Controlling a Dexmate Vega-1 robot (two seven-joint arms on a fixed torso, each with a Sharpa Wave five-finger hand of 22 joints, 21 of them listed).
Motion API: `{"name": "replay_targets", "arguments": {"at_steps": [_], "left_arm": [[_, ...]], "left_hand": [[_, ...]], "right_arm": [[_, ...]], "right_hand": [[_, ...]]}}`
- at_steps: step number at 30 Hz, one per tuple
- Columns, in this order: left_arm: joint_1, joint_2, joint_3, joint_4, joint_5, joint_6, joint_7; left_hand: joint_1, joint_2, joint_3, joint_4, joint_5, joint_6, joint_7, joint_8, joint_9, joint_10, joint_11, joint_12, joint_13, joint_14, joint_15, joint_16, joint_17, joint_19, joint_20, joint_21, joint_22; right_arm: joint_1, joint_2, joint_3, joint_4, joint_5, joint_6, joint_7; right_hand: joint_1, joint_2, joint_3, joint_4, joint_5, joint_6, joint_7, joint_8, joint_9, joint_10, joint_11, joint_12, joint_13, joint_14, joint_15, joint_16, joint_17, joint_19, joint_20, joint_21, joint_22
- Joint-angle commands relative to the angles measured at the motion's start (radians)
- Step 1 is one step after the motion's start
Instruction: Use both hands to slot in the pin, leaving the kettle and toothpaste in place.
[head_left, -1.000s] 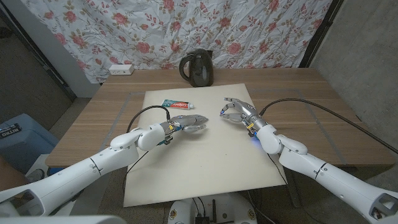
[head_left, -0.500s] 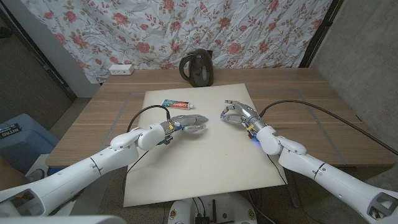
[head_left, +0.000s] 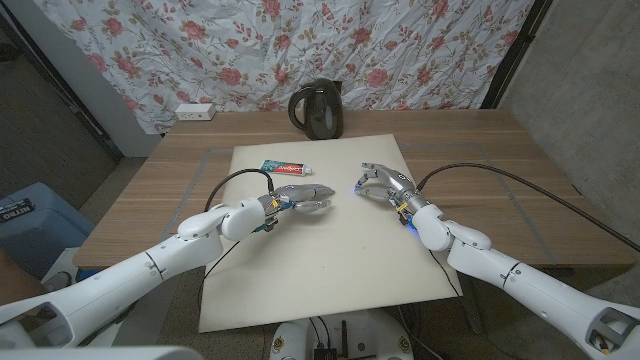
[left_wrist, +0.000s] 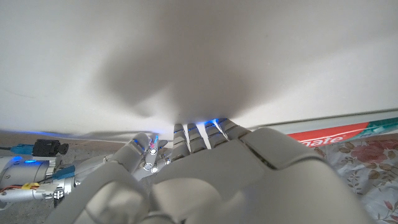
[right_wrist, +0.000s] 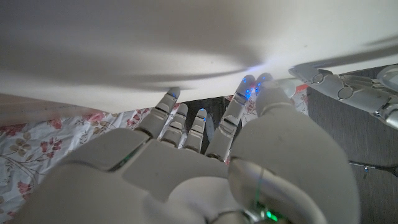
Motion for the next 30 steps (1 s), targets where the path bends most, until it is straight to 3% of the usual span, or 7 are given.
{"name": "replay_targets", "arguments": {"at_steps": [1,30], "left_arm": [[-0.013,-0.007,0.005,0.012,-0.004,-0.002,-0.012],[-0.02,-0.015,0.014,0.007,-0.014,0.019,-0.027]], "left_hand": [[0.013,0.096,0.006,-0.002,0.008,0.009,0.004,0.006,0.004,0.011,0.004,0.006,0.004,0.008,-0.069,0.002,0.006,0.008,-0.117,0.005,0.004],[0.013,0.095,0.014,-0.004,0.006,0.012,0.003,0.005,0.005,0.019,0.003,0.007,0.004,0.016,-0.067,0.003,0.007,0.013,-0.112,0.006,0.004]], "right_arm": [[0.01,0.009,-0.009,0.048,0.006,0.029,-0.02],[0.012,0.006,-0.018,0.086,0.018,0.044,-0.02]], "right_hand": [[0.009,0.007,0.0,-0.004,-0.001,-0.003,-0.005,-0.002,-0.001,0.003,0.001,-0.001,0.005,0.005,-0.001,0.001,0.005,0.001,-0.005,0.003,0.002],[0.016,0.007,-0.002,-0.012,0.0,-0.005,-0.005,-0.007,-0.005,0.004,0.001,0.0,0.005,0.008,-0.006,0.002,0.006,0.003,-0.007,0.003,0.002]]}}
